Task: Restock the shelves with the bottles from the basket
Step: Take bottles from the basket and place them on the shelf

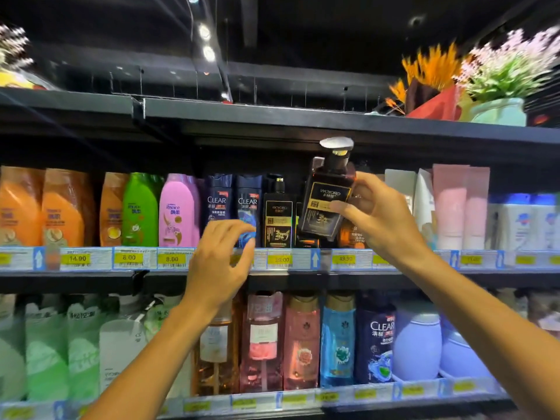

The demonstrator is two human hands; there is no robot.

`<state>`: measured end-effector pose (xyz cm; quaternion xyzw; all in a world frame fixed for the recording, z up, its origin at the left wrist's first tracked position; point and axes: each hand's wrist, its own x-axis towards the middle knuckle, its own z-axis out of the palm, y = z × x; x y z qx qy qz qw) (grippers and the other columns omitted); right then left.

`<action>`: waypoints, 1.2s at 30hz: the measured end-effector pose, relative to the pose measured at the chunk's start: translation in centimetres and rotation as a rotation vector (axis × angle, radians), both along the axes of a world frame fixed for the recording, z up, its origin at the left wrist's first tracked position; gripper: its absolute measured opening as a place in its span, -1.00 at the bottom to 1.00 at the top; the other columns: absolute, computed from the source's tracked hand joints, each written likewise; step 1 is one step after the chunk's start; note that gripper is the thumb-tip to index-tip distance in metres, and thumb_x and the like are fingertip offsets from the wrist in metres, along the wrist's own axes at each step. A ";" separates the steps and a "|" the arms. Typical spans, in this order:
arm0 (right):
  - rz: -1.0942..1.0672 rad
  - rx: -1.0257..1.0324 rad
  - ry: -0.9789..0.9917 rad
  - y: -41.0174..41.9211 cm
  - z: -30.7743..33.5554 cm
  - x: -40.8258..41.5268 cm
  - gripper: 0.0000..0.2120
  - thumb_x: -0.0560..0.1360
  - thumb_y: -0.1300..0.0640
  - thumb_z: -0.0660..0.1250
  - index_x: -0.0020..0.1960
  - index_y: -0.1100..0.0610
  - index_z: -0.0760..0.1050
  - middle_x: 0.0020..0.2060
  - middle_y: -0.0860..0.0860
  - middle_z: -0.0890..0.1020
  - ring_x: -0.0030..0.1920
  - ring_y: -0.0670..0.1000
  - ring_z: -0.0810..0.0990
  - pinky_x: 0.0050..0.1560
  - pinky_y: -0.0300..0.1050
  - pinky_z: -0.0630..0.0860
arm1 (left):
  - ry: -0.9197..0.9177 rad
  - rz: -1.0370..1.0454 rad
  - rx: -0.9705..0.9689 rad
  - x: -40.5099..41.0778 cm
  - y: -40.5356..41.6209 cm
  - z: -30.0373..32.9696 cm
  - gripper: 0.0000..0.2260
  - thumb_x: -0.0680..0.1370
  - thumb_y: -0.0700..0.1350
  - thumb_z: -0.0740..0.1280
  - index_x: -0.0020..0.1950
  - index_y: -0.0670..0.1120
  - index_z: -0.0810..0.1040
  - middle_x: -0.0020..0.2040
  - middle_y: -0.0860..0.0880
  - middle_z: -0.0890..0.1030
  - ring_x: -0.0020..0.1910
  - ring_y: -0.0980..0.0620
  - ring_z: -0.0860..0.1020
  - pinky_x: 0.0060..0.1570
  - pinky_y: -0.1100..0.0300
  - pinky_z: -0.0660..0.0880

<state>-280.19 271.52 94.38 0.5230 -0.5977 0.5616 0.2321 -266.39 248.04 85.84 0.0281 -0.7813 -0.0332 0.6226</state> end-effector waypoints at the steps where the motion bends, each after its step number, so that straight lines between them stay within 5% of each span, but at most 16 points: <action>1: 0.000 0.021 -0.002 -0.3 0.0 -0.5 -0.53 0.48 0.21 0.50 0.35 0.11 0.48 0.14 -0.05 0.69 0.16 -0.08 0.67 0.24 0.05 0.59 | 0.000 0.061 -0.048 -0.3 -0.8 -0.4 -0.82 0.60 -0.06 0.31 0.13 -0.08 0.62 0.08 0.02 0.60 0.12 0.02 0.52 0.11 0.09 0.51; 8: -0.016 0.153 -0.081 -2.3 -0.4 -2.8 -0.54 0.51 0.22 0.46 0.37 0.15 0.47 0.16 0.03 0.68 0.14 -0.07 0.67 0.24 0.06 0.60 | 0.099 0.192 -0.233 -0.9 -2.1 -2.0 -0.87 0.61 -0.12 0.32 -0.07 -0.11 0.64 -0.19 0.01 0.60 -0.21 -0.07 0.55 -0.18 0.07 0.41; 17: -0.140 0.407 -0.087 -4.2 -0.5 -3.9 -0.72 0.58 0.12 0.38 0.28 0.09 0.54 0.15 0.00 0.67 0.19 -0.03 0.62 0.17 0.00 0.61 | 0.120 0.134 -0.251 -0.8 -2.1 -2.0 -0.89 0.57 -0.17 0.34 -0.06 -0.13 0.66 -0.19 0.00 0.62 -0.23 -0.04 0.56 -0.18 0.14 0.38; 26: -0.372 0.469 -0.033 -5.4 -0.6 -4.0 -0.75 0.60 0.00 0.33 0.08 0.19 0.54 -0.08 0.04 0.65 -0.13 -0.06 0.64 -0.23 -0.18 0.58 | 0.112 0.109 -0.238 -0.7 -2.0 -1.8 -0.86 0.58 -0.16 0.31 -0.05 -0.15 0.66 -0.19 -0.02 0.63 -0.22 -0.02 0.56 -0.18 0.13 0.42; 29: -0.425 0.478 -0.013 -5.1 -0.5 -3.7 -0.75 0.56 -0.02 0.38 -0.03 0.19 0.60 -0.18 0.02 0.67 -0.20 -0.04 0.67 -0.20 -0.07 0.65 | 0.095 0.105 -0.227 -0.7 -2.0 -1.9 -0.86 0.59 -0.17 0.30 -0.05 -0.15 0.66 -0.19 -0.03 0.63 -0.22 -0.03 0.56 -0.21 0.07 0.43; 33: -0.465 0.576 0.009 -5.0 -0.9 -3.0 -0.81 0.55 0.00 0.41 -0.10 0.13 0.58 -0.38 -0.14 0.50 -0.35 -0.20 0.47 -0.40 -0.31 0.31 | 0.093 0.106 -0.224 -0.7 -2.1 -2.0 -0.86 0.58 -0.17 0.30 -0.04 -0.15 0.66 -0.19 -0.03 0.63 -0.22 -0.02 0.56 -0.20 0.07 0.43; 36: -0.455 0.585 -0.015 -5.0 -1.0 -3.0 -0.76 0.55 0.02 0.40 -0.18 0.15 0.51 -0.37 -0.15 0.46 -0.35 -0.20 0.44 -0.39 -0.32 0.28 | 0.092 0.106 -0.217 -0.7 -2.0 -2.0 -0.87 0.58 -0.17 0.31 -0.04 -0.15 0.66 -0.20 -0.02 0.63 -0.22 -0.02 0.56 -0.20 0.06 0.44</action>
